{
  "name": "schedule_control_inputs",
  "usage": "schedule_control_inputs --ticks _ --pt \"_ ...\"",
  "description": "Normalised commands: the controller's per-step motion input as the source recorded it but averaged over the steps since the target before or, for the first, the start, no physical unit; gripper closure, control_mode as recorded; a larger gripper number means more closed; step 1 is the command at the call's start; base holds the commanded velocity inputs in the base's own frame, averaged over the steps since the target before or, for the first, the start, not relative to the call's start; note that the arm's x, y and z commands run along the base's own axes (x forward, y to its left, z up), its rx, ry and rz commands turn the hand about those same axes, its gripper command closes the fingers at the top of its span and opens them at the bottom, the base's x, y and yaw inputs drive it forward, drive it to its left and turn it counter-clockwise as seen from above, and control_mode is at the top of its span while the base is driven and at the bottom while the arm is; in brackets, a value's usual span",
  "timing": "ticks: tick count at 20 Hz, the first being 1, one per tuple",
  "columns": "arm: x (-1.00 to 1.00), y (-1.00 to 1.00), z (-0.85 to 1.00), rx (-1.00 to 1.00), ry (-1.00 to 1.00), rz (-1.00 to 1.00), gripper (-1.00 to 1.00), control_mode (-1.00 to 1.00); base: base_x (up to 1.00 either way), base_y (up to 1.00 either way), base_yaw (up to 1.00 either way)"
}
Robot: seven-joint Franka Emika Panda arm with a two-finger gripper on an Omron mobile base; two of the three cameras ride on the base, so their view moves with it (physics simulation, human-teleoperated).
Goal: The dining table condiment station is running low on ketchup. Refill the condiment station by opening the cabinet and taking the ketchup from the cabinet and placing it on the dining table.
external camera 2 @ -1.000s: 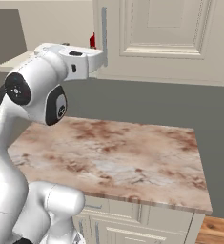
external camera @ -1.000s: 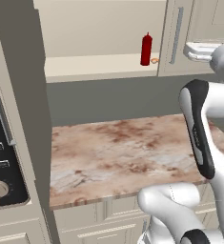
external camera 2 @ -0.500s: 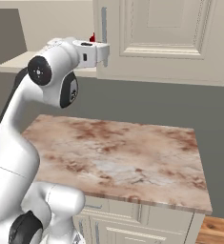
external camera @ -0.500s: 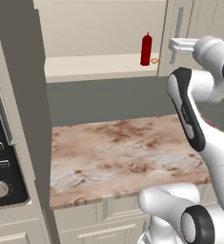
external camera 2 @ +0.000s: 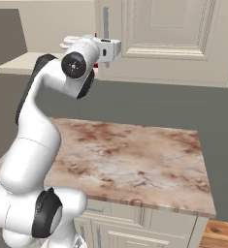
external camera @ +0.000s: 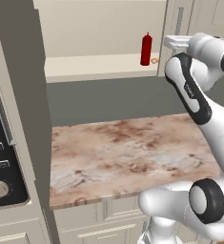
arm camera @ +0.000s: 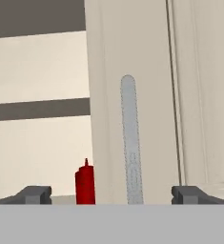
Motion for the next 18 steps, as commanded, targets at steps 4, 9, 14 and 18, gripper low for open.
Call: schedule_control_inputs --ticks 4,9,14,18 --pt "0.62 0.0 0.0 0.0 0.14 0.06 -1.0 -1.0 0.0 0.0 0.0" --pt "0.54 0.0 -0.02 0.0 0.13 0.06 -1.0 -1.0 0.0 0.0 0.0" --pt "0.57 0.0 -0.08 0.0 0.12 0.02 1.0 -1.0 0.0 0.0 0.0" --pt "0.61 0.0 -0.06 0.0 0.06 0.0 1.0 -1.0 0.0 0.0 0.0"
